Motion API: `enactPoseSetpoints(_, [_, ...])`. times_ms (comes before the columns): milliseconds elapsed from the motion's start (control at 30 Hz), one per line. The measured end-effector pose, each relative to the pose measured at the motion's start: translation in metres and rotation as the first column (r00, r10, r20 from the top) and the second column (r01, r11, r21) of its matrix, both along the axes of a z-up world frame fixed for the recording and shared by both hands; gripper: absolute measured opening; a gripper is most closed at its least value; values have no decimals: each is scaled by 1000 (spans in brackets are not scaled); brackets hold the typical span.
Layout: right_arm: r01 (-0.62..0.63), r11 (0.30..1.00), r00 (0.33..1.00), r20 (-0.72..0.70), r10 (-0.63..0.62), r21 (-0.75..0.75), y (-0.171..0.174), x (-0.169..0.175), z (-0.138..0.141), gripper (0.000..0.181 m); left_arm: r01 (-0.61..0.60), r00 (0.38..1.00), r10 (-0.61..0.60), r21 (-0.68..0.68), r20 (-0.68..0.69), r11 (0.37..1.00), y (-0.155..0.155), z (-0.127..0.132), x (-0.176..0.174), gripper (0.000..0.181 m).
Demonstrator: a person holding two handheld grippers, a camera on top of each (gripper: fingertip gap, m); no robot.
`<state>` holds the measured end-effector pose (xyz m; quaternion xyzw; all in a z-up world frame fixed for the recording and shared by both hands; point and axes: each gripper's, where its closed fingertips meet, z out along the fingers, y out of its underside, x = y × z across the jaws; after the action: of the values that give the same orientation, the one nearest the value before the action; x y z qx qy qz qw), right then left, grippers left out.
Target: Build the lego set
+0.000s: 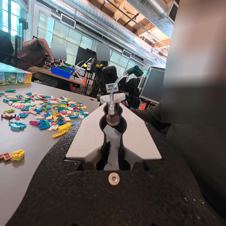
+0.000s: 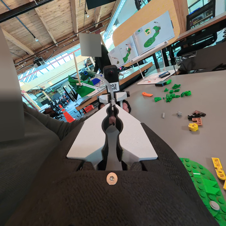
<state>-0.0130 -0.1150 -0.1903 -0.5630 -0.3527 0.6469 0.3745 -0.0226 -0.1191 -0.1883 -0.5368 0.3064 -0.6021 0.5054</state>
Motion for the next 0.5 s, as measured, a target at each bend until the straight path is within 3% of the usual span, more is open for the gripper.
enactPoseSetpoints(267, [9,1000,999,54,-11,25,-4,-2,3,1,46,998,-46,-14,31,999,-3,1,0,5])
enactPoseSetpoints(500, [87,985,972,205,-118,152,-8,-6,5,1,129,985,-123,-47,119,991,-7,4,-4,5])
